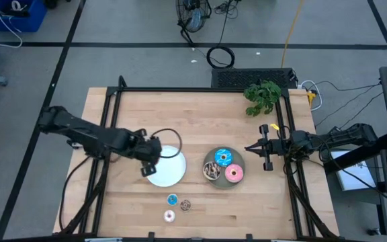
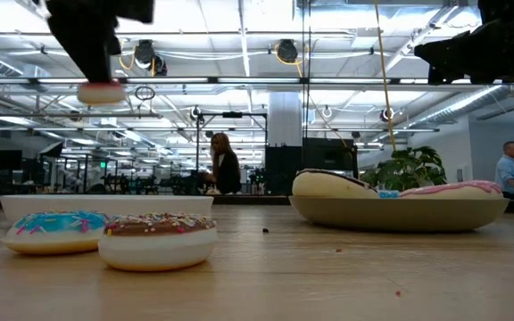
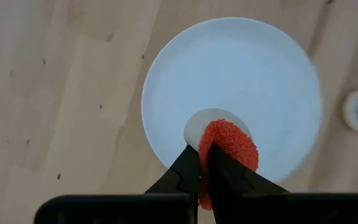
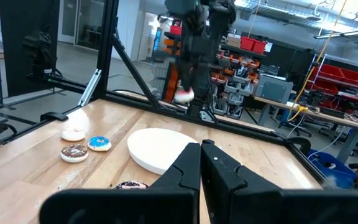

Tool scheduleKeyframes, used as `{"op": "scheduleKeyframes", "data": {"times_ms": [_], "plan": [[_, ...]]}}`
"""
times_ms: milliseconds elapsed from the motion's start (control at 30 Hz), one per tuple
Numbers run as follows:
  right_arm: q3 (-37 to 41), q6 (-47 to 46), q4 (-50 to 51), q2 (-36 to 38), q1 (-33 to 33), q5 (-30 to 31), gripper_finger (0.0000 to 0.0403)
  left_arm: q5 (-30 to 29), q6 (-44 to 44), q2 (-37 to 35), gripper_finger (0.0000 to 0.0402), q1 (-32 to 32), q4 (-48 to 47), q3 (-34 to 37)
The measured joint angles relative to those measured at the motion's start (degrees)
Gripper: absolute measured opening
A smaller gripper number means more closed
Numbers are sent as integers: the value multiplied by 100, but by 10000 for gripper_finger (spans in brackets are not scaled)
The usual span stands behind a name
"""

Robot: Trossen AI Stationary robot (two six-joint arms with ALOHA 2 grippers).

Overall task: Pick & Place donuts
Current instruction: Put the small orange donut on the white plate

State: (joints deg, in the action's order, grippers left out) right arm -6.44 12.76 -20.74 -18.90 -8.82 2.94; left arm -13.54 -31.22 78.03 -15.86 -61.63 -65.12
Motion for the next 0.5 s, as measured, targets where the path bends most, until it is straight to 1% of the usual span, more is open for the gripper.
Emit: {"op": "scheduleKeyframes", "data": {"times_ms": [67, 167, 233, 300, 400, 500], "plan": [[2, 3, 0, 0, 0, -1, 0, 0, 208, 308, 21, 127, 176, 0], [0, 8, 0, 0, 0, -2, 0, 8, 594, 756, 9, 241, 530, 0], [0, 8, 1, 0, 0, -2, 0, 170, 883, 1028, 7, 300, 791, 0], [0, 10, 1, 0, 0, -2, 0, 379, 1081, 1247, 14, 368, 975, 0], [0, 12, 2, -41, 0, -2, 0, 441, 1192, 1572, 26, 495, 943, 0], [0, 12, -1, -74, 0, -4, 0, 456, 1375, 1827, 23, 612, 926, 4]]}}
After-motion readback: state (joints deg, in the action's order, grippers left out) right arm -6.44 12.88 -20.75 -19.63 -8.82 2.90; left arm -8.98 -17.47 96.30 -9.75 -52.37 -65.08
